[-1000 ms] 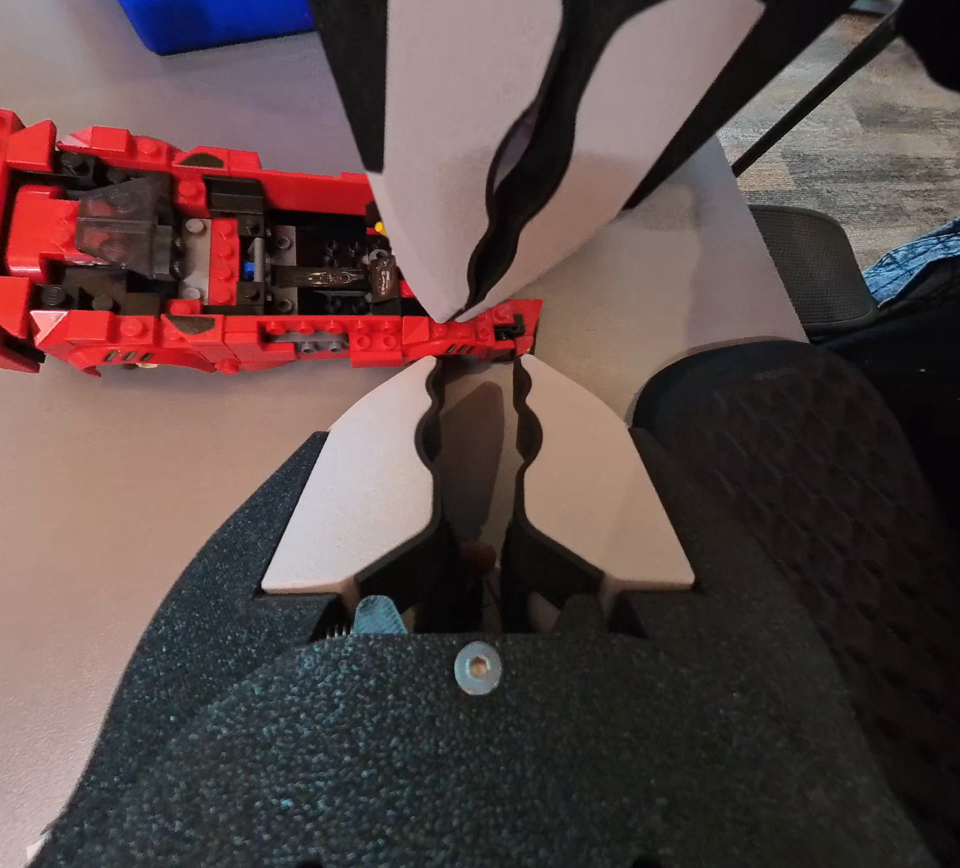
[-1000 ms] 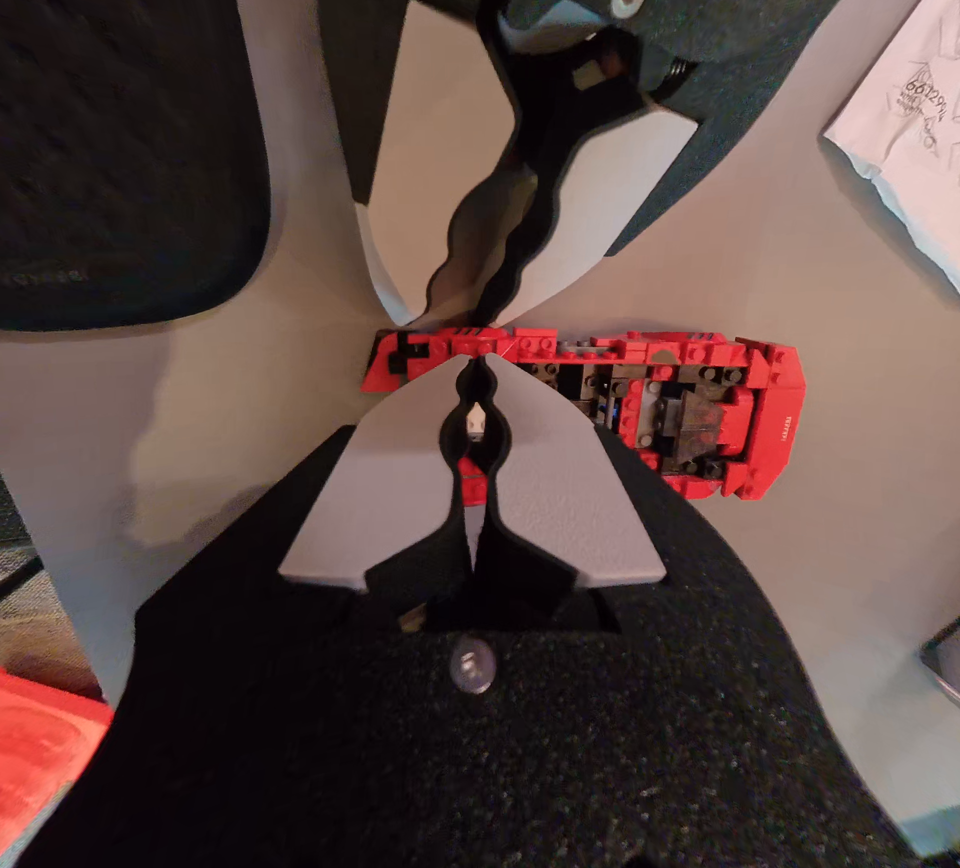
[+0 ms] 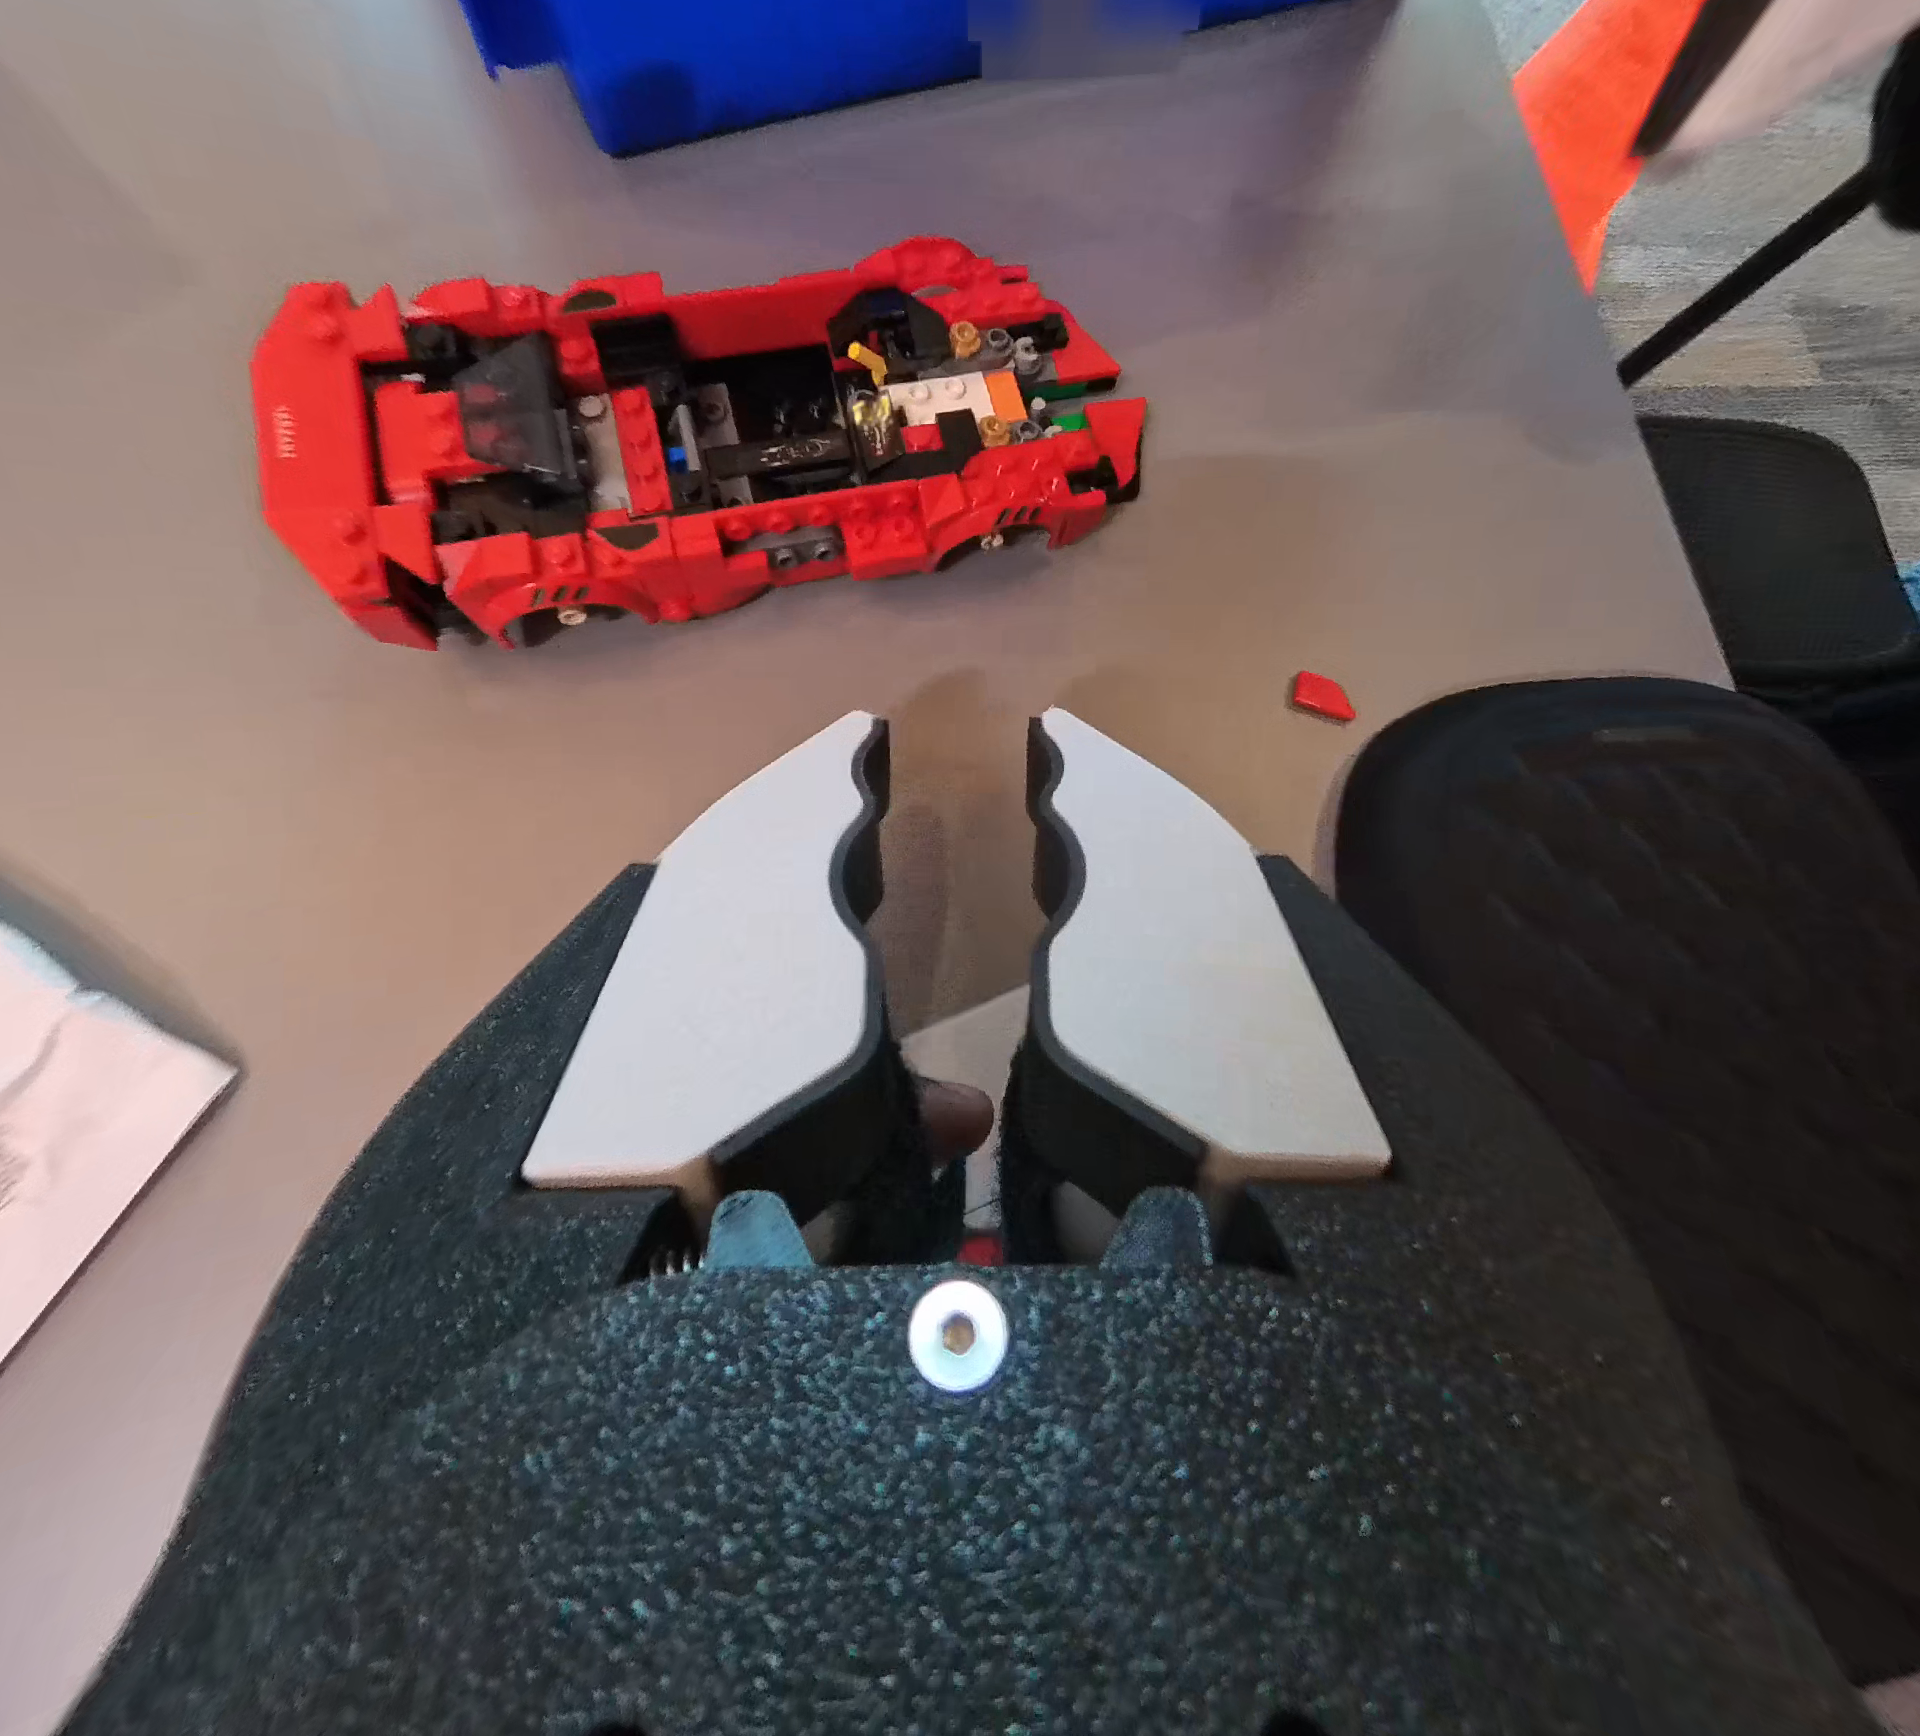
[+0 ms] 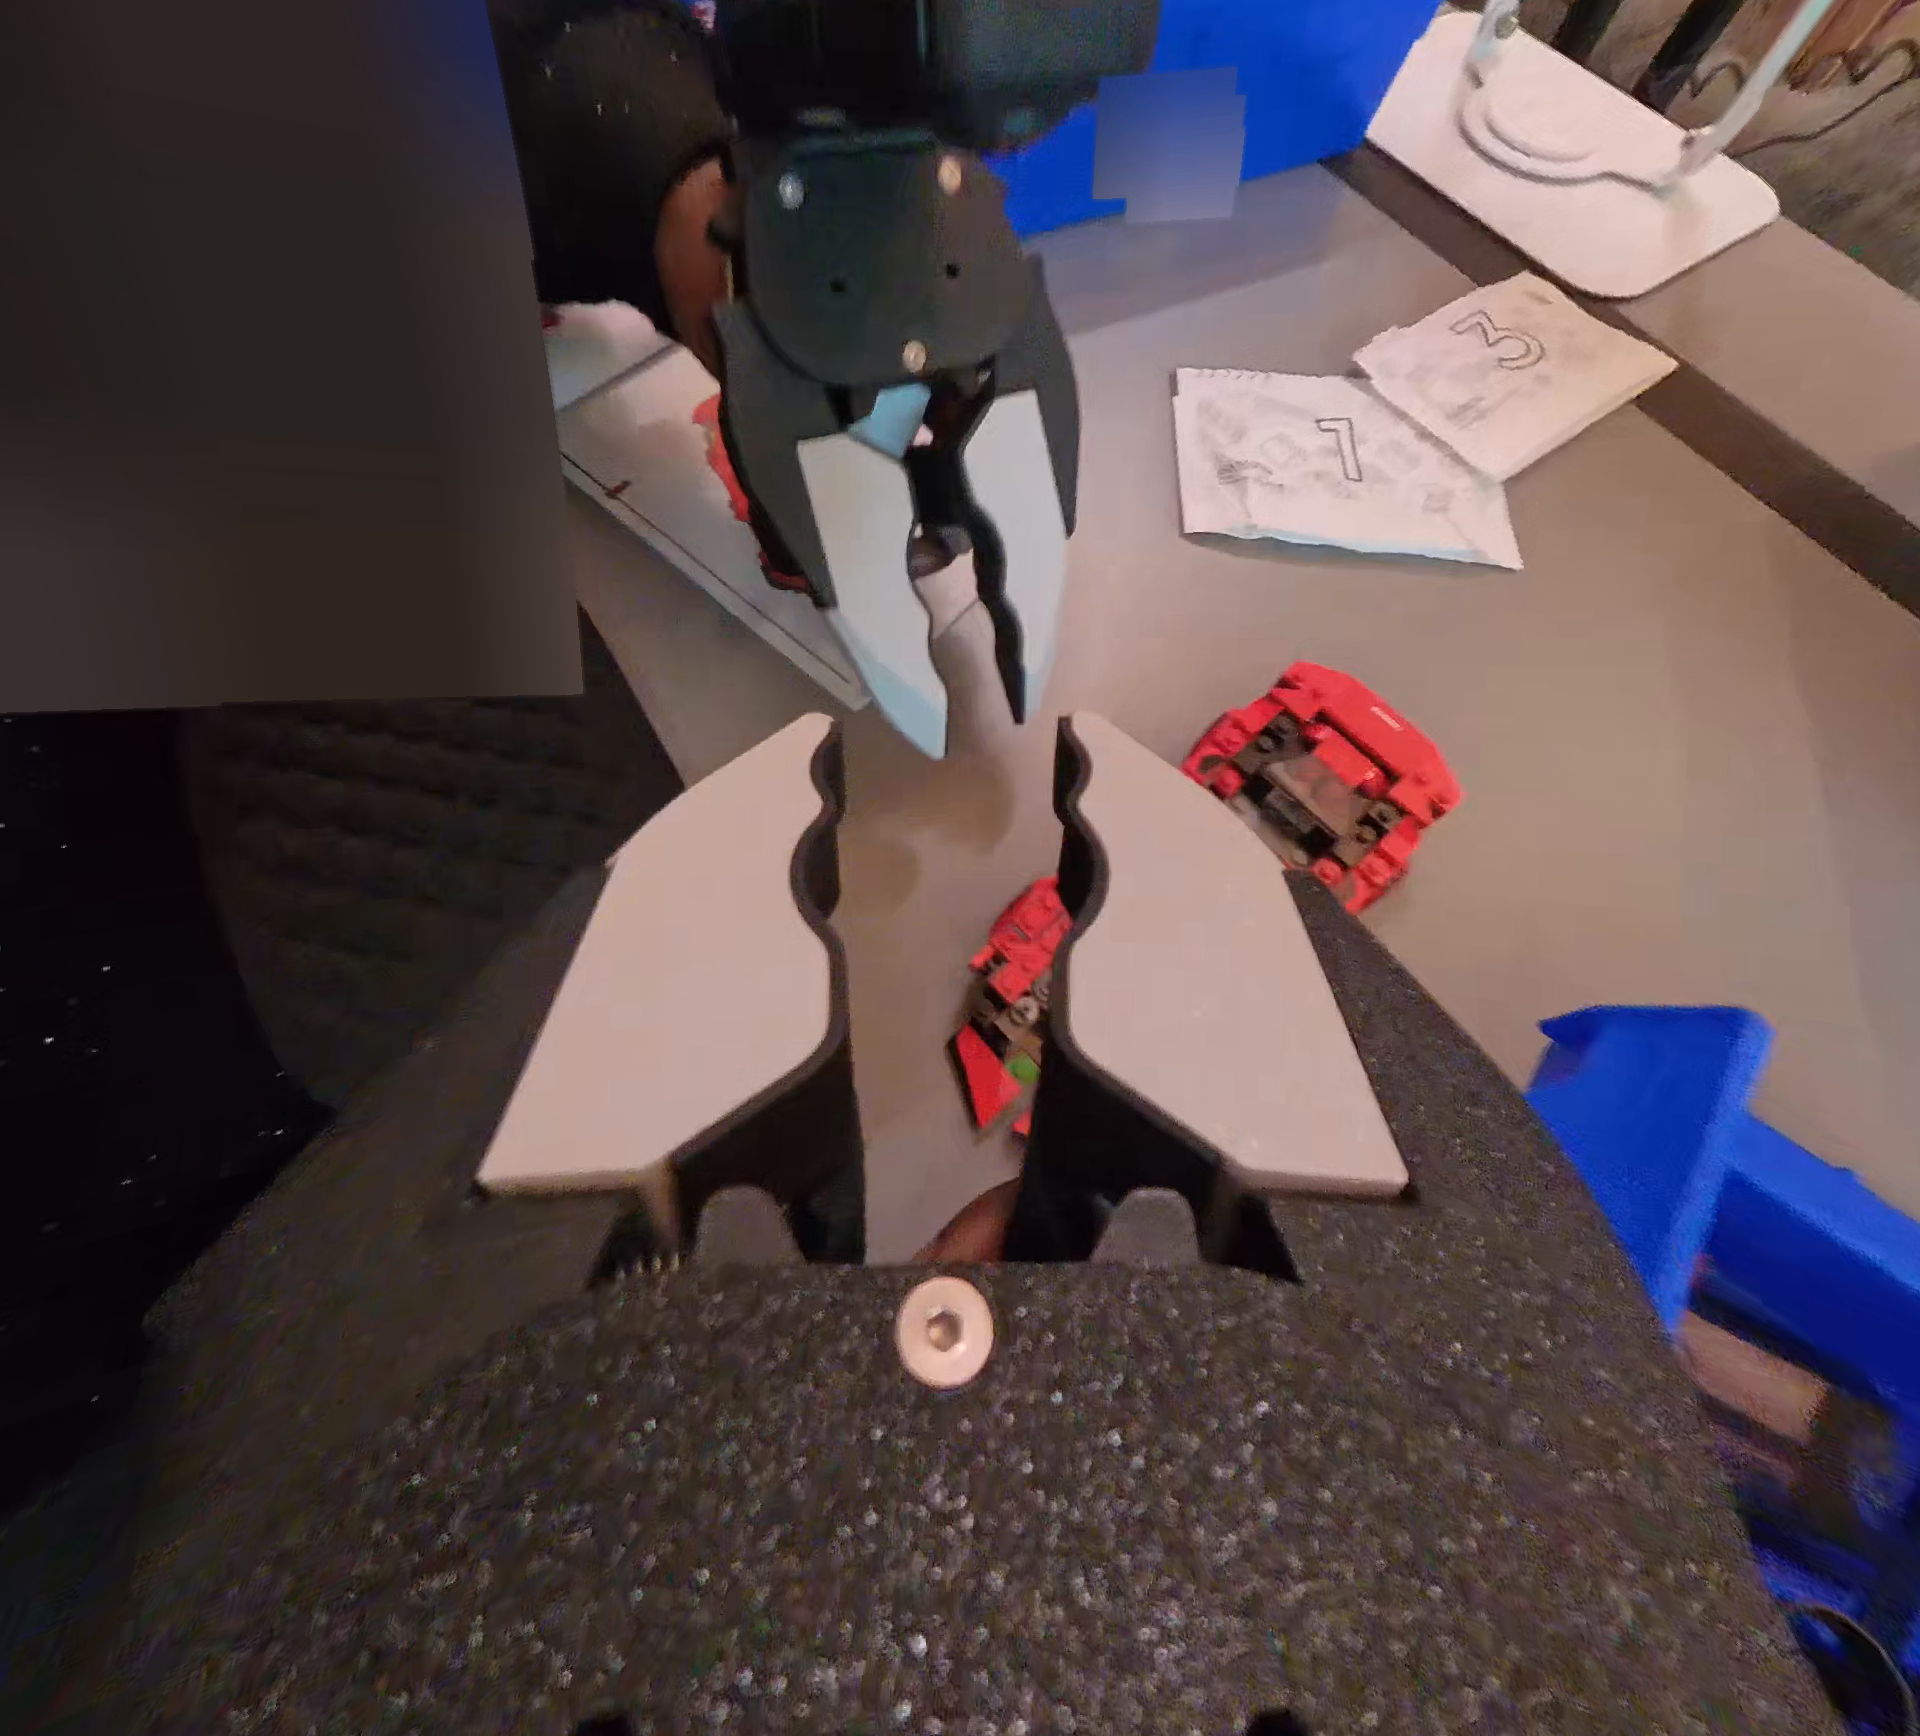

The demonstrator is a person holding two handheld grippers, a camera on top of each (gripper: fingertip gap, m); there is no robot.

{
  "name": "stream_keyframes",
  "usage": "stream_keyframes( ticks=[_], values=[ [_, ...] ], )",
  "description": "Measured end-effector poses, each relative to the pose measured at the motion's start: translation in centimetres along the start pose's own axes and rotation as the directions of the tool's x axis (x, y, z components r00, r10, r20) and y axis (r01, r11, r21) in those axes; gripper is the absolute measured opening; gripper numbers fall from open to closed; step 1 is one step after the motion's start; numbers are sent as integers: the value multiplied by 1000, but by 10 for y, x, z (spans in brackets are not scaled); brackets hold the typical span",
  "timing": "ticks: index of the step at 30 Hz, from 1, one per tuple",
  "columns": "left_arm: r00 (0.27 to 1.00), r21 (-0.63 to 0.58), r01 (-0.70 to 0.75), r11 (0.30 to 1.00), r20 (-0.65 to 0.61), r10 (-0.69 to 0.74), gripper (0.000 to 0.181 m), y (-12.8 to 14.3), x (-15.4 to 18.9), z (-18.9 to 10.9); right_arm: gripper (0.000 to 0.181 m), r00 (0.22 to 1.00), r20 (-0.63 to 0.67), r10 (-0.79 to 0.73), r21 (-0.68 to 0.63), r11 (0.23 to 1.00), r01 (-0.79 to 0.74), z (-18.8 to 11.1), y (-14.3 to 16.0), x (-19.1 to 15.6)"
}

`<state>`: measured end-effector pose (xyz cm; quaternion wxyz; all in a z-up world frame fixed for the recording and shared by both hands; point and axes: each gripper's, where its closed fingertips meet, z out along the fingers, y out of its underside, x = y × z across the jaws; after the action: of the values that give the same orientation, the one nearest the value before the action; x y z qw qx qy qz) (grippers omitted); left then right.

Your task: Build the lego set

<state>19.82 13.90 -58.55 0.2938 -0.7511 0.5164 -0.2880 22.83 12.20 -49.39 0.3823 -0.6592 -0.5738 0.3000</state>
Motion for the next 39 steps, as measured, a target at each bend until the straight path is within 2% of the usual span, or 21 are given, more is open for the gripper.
stream_keyframes(
  ticks=[6, 10, 14, 18, 22, 27, 33, 39],
  values=[
    [991, 84, -54, 995, 131, 43, 26, -20, 15, -55, 42, 999, -16, -39, 145, 989, 40, 18, -8, -21],
    [967, 175, -106, 979, 247, 60, 30, -31, 37, -101, 59, 1000, -17, -18, 282, 959, 22, 24, -27, -34],
    [930, 246, -153, 957, 362, 55, 34, -26, 64, -139, 64, 999, -19, -33, 365, 930, 38, 24, -45, -54],
    [883, 308, -209, 928, 467, 44, 38, -20, 86, -163, 73, 999, -14, -47, 413, 909, 48, 25, -57, -76],
    [856, 377, -223, 899, 516, -4, 42, -23, 105, -173, 86, 997, 28, -67, 377, 925, 52, 39, -54, -99],
    [837, 413, -231, 881, 546, -36, 47, -26, 128, -178, 98, 991, 11, -136, 320, 939, 126, 46, -51, -120],
    [799, 410, -227, 883, 598, -72, 55, -23, 146, -178, 99, 990, 28, -136, 326, 938, 119, 39, -54, -132],
    [777, 429, -215, 877, 619, -112, 55, -26, 156, -174, 98, 986, 26, -165, 295, 944, 150, 33, -40, -141]
  ],
)
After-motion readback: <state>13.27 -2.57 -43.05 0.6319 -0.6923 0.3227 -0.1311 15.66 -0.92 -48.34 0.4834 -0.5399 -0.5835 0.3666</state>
